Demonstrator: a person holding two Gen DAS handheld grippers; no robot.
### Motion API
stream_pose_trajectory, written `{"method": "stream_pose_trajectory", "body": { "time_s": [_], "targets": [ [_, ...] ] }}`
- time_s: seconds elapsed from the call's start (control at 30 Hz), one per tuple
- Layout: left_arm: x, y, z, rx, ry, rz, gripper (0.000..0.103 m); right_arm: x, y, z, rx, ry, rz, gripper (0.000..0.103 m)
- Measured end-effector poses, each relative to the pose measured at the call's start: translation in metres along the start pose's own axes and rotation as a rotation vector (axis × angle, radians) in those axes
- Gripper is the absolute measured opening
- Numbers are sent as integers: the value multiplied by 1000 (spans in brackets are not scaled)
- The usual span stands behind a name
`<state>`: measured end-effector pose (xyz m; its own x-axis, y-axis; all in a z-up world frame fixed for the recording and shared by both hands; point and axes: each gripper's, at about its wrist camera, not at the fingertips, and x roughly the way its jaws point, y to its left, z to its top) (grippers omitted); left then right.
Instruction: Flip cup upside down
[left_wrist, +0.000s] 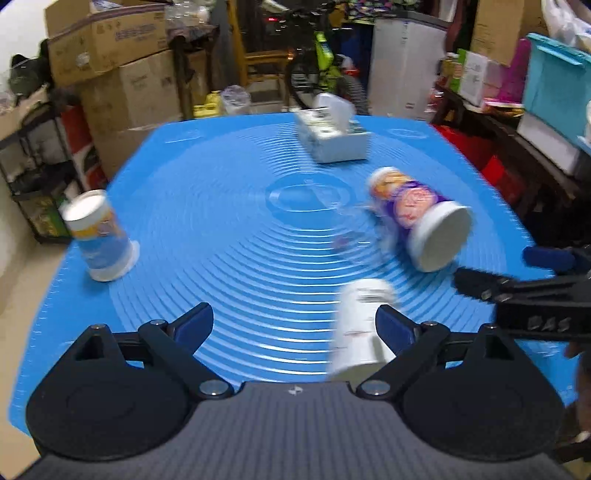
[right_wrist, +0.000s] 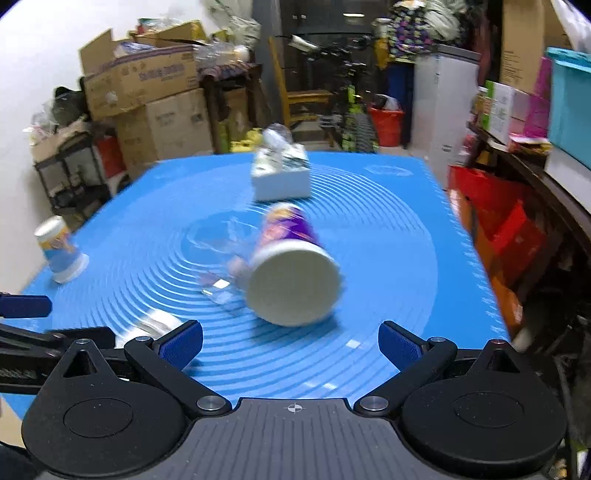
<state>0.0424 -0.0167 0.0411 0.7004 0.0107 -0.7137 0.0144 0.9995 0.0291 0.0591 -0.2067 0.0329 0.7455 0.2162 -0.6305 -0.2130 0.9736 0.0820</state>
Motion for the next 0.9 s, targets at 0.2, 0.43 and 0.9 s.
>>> {"method": "stream_pose_trajectory", "body": {
  "time_s": [0.2, 0.43, 0.9],
  "targets": [
    [17, 43, -10, -43, 31, 64, 94, 23, 32, 18, -10, 81, 114, 100],
    [21, 69, -19, -54, 43, 89, 94, 66, 55, 29, 18, 286, 170, 98],
    [23, 75, -26, -90, 45, 43, 94, 88, 65, 21, 40, 396, 246, 66]
  ]
}}
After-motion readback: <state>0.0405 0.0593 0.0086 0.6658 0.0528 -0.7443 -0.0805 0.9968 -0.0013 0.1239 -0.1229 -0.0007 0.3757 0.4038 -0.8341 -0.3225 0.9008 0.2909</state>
